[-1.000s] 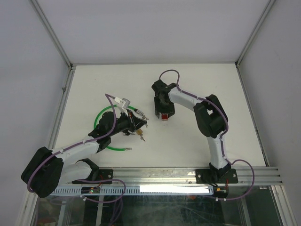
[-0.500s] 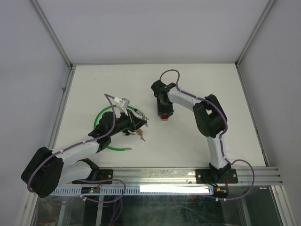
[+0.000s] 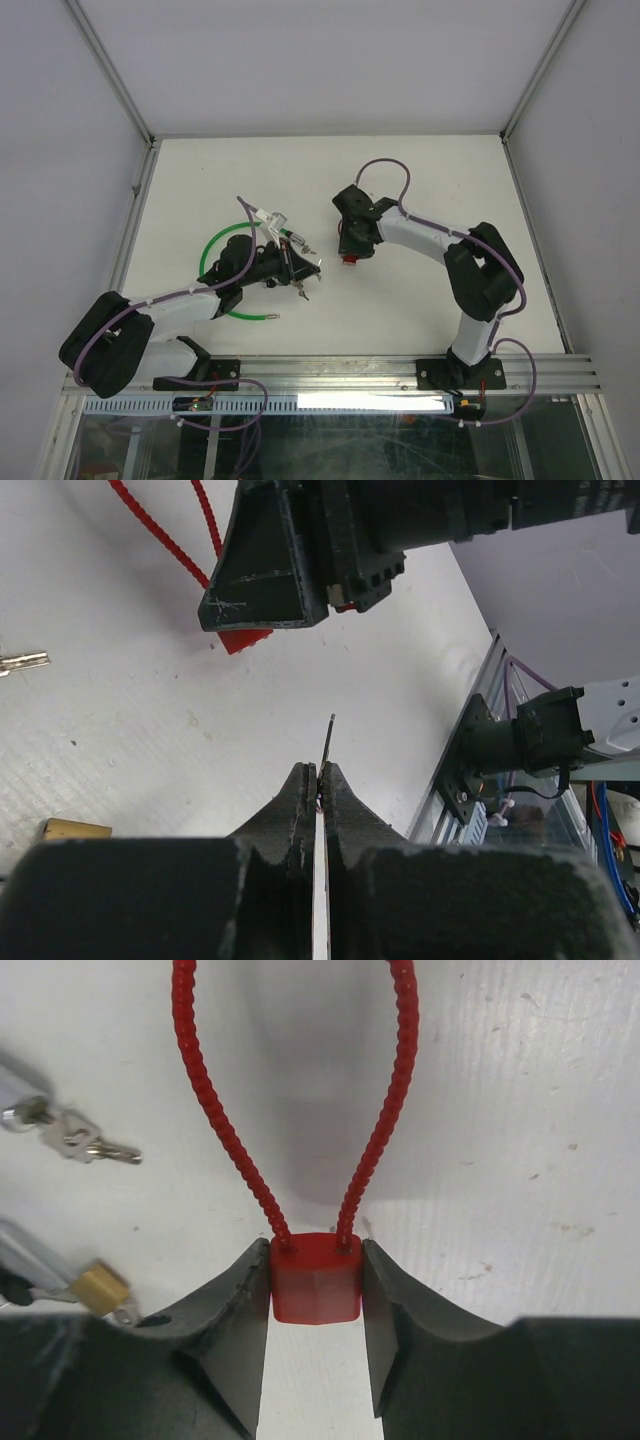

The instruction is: Unlock with the key

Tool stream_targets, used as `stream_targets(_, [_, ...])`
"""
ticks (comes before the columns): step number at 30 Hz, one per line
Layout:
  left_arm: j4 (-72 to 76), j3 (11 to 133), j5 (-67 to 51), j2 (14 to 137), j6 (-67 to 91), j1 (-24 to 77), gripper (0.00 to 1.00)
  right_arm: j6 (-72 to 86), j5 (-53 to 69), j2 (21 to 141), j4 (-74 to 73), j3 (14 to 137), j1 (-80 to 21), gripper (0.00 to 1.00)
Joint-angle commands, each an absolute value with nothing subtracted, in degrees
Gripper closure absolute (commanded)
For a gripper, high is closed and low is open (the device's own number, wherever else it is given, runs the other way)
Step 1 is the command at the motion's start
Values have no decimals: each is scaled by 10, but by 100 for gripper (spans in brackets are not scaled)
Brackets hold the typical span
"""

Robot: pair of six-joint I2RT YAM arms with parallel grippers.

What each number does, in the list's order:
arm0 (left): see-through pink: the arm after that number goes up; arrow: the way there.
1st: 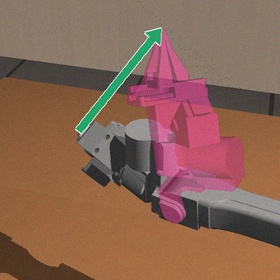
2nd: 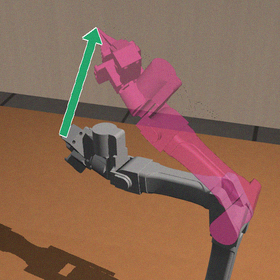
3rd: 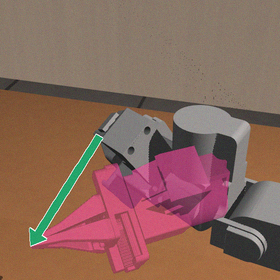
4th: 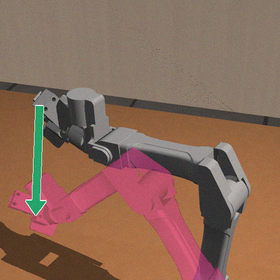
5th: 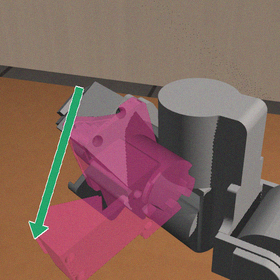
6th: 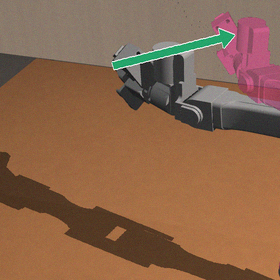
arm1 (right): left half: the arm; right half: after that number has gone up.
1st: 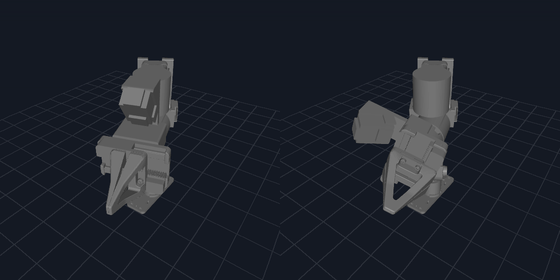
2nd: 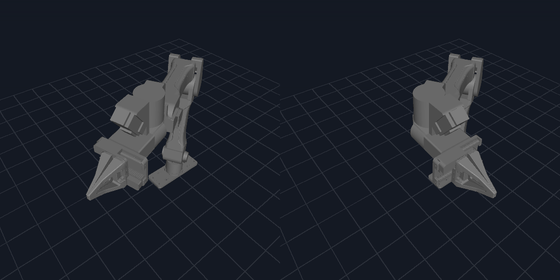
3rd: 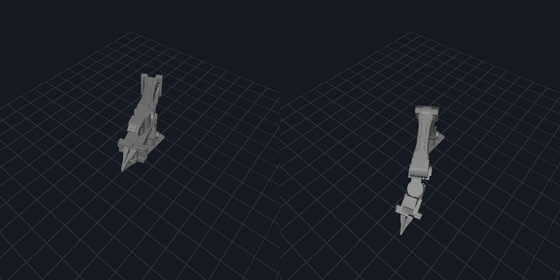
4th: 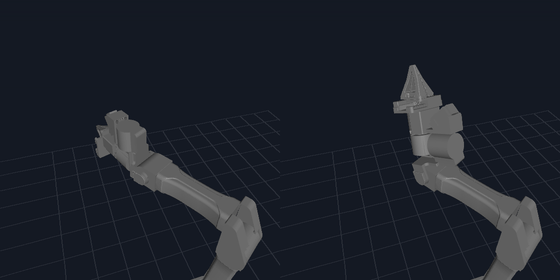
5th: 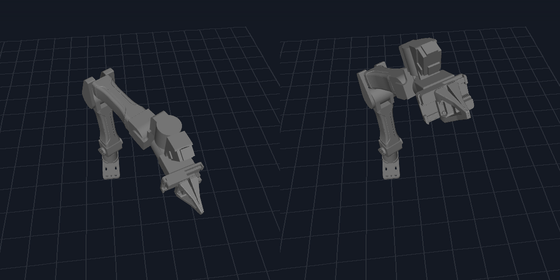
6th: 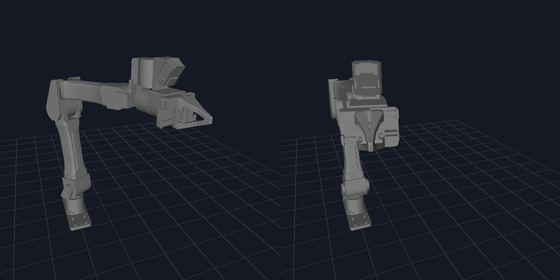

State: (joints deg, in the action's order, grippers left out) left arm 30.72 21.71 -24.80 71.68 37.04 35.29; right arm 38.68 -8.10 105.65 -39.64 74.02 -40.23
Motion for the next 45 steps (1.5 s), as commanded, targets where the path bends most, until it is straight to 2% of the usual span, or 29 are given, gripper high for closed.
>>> stream_targets(1, [340, 248, -272, 722, 380, 366, 100, 448, -79, 961, -287, 695, -414, 100])
stream_targets(11, [335, 261, -214, 756, 367, 422, 100, 498, -104, 812, -200, 577, -427, 100])
stream_targets(17, [275, 302, -141, 777, 334, 458, 100, 535, -109, 759, -157, 527, -430, 100])
stream_targets(28, [242, 346, -103, 812, 322, 472, 100, 546, -114, 727, -134, 502, -443, 100])
stream_targets(45, [243, 361, -109, 832, 315, 473, 100, 536, -111, 754, -159, 525, -443, 100])
